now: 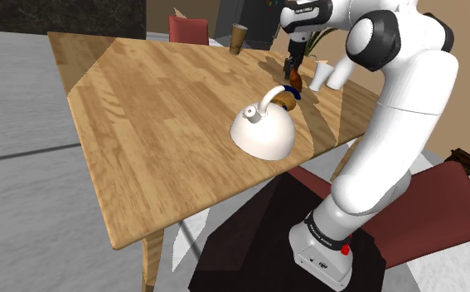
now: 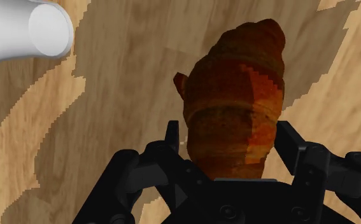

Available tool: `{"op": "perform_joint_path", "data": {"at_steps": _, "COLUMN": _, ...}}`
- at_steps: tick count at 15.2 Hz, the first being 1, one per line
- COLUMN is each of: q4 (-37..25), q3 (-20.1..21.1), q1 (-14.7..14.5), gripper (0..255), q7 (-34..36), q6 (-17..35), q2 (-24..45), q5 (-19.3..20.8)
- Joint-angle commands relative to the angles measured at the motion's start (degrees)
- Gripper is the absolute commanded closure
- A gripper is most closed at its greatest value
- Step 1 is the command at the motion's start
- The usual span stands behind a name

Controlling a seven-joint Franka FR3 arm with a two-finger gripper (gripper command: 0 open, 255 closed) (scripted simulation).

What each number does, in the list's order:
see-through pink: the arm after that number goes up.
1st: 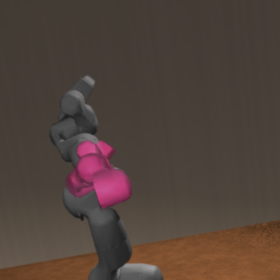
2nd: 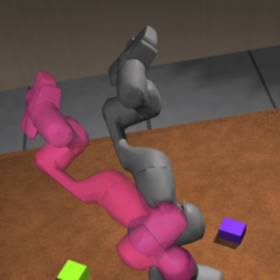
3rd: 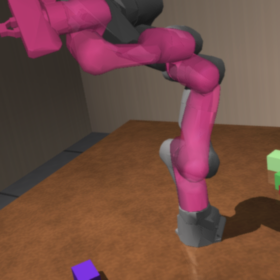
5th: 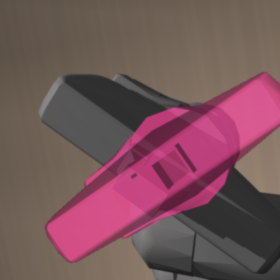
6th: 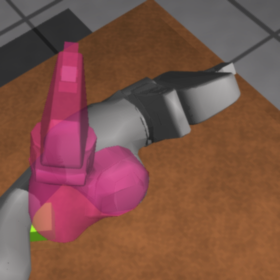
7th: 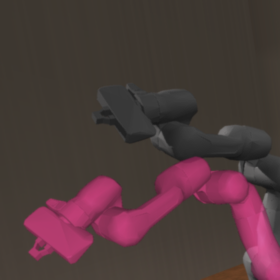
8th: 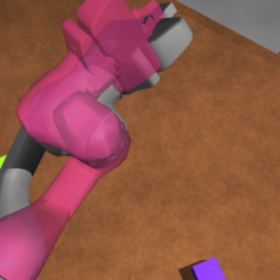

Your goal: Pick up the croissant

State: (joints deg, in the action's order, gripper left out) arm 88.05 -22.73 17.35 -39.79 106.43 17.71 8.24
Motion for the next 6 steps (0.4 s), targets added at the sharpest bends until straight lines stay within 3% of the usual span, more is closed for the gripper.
{"op": "perform_joint_path", "data": {"at_steps": 1, "q4": -1.5, "q3": 0.0, "q1": 0.0, "gripper": 255, "q7": -0.3, "q6": -1.6, "q2": -0.1, "q5": 0.0}}
{"op": "perform_joint_path", "data": {"at_steps": 6, "q4": -3.9, "q3": -0.1, "q1": 0.1, "gripper": 255, "q7": -0.8, "q6": -3.9, "q2": -0.1, "q5": -0.1}}
